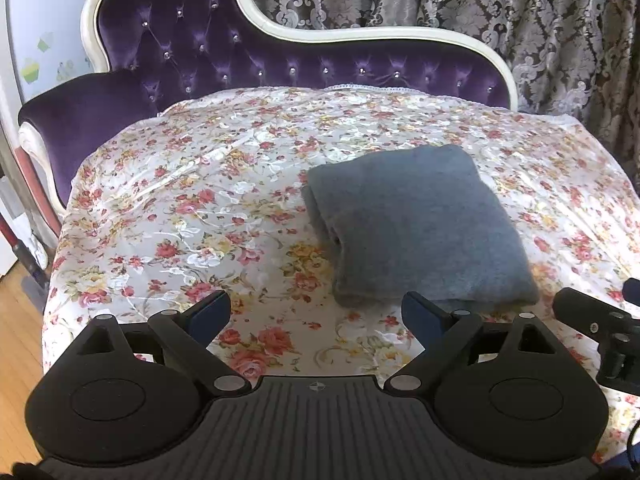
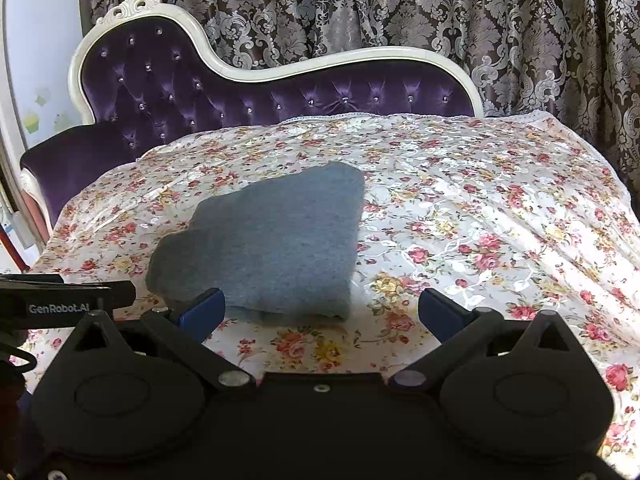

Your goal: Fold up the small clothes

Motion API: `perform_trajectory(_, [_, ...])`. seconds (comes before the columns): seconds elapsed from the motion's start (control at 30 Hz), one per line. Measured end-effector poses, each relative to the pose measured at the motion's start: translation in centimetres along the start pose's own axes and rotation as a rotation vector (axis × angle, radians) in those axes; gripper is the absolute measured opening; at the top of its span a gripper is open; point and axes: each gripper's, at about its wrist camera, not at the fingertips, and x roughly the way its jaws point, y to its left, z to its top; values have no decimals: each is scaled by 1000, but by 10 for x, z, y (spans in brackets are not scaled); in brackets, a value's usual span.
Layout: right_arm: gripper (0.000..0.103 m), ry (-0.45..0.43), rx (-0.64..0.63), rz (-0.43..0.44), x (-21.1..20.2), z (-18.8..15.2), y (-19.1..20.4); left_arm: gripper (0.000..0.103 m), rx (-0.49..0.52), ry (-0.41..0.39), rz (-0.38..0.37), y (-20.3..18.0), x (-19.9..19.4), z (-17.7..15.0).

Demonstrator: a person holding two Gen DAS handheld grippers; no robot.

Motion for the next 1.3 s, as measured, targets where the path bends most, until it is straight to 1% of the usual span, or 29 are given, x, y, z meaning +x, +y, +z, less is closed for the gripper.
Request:
perform_trajectory(0.3, [102, 4, 35, 28, -3, 2, -1, 93, 6, 6, -28, -5, -2, 1])
perform_trajectory(0.8, [102, 6, 44, 38, -4, 5, 0, 93, 1, 9, -35, -6, -2, 3])
perform_trajectory(1.3, [102, 24, 50, 46, 0, 7, -1, 93, -3, 48, -54, -12, 4, 3])
